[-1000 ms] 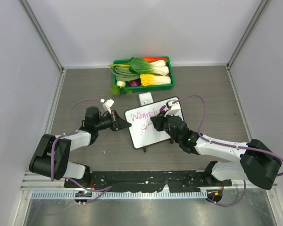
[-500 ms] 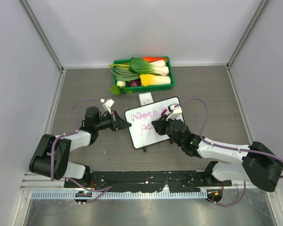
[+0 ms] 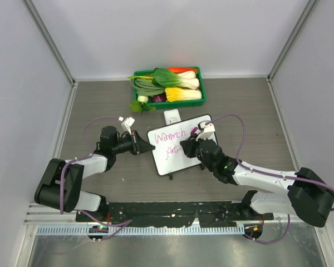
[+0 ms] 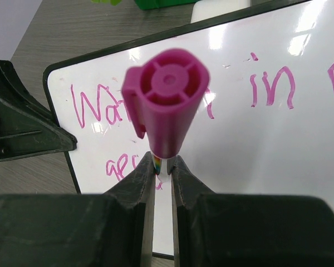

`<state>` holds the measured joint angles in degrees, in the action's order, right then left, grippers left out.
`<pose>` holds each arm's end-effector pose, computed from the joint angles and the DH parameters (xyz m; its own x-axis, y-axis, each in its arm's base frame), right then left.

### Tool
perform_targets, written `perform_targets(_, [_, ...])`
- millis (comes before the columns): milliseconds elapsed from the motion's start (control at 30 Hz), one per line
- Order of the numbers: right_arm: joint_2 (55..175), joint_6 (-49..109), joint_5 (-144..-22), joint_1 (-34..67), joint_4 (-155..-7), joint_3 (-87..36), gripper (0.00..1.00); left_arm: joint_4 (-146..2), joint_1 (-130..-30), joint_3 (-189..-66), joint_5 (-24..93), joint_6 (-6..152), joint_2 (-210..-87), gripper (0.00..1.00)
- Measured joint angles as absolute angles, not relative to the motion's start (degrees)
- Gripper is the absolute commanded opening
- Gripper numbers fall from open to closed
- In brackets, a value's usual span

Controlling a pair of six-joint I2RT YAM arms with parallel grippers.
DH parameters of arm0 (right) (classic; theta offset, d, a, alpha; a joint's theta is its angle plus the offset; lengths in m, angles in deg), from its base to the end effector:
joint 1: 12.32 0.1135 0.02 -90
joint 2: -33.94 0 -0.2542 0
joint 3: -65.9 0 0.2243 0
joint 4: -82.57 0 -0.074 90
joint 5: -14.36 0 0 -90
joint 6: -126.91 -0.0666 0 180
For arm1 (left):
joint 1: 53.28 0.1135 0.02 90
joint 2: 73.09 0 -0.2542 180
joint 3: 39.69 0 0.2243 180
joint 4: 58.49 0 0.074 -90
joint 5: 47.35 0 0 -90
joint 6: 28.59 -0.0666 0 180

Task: Write a sentence on the whiteboard
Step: Write on the whiteboard at the whiteboard stand.

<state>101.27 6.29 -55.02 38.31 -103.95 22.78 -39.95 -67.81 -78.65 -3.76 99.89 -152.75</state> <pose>0.1808 0.1834 0.2147 -0.4260 0.2323 -0.8744 -0.3413 0.8538 0.3932 0.2352 -0.1108 0.1721 -0.7975 -0.2365 -0.5550 0.4165 0.4496 -0.7901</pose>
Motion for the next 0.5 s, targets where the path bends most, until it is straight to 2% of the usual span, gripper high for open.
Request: perform_targets(500, [98.0, 8.4, -54.6, 36.1, -104.1, 21.1, 0.01, -39.9, -67.8, -78.7, -3.8, 99.9, -152.7, 0.00])
